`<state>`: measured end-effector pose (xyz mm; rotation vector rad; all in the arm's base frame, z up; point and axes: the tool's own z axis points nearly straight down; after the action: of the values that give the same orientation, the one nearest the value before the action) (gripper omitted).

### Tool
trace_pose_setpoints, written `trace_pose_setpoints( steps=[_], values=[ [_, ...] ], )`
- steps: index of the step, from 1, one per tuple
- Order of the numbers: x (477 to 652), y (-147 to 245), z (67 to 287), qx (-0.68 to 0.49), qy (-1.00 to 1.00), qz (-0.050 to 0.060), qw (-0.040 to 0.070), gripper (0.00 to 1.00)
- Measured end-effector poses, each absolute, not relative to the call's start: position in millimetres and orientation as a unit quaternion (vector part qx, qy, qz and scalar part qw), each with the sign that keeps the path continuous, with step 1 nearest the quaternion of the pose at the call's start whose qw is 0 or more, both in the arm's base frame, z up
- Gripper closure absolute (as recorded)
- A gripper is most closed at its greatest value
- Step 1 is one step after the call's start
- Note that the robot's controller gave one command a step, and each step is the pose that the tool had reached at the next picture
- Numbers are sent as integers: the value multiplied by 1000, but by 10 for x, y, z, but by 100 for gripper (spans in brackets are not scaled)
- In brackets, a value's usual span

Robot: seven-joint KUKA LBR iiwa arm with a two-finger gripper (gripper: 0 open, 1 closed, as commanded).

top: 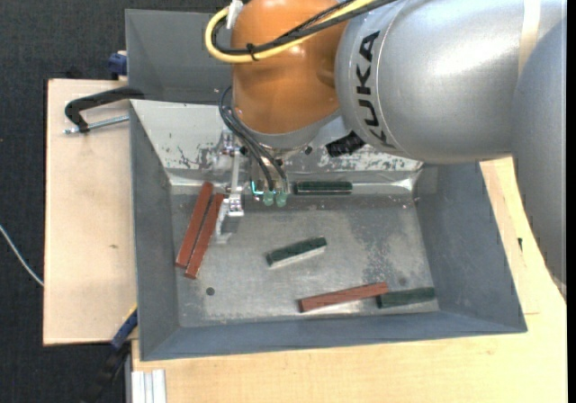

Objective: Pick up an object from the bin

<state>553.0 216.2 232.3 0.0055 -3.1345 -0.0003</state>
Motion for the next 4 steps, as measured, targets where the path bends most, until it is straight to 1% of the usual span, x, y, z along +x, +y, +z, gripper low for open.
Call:
trace_pose_setpoints(
  steps=[1,2,3,4],
  values=[
    [5550,2149,2369,0,-1000,-1,-1,0],
    [5599,2207,1798,96,-995,-1,-1,0],
    [5677,2315,1612,208,-978,-1,-3,0],
    [5730,2256,1565,333,-943,-1,-3,0]
  ],
)
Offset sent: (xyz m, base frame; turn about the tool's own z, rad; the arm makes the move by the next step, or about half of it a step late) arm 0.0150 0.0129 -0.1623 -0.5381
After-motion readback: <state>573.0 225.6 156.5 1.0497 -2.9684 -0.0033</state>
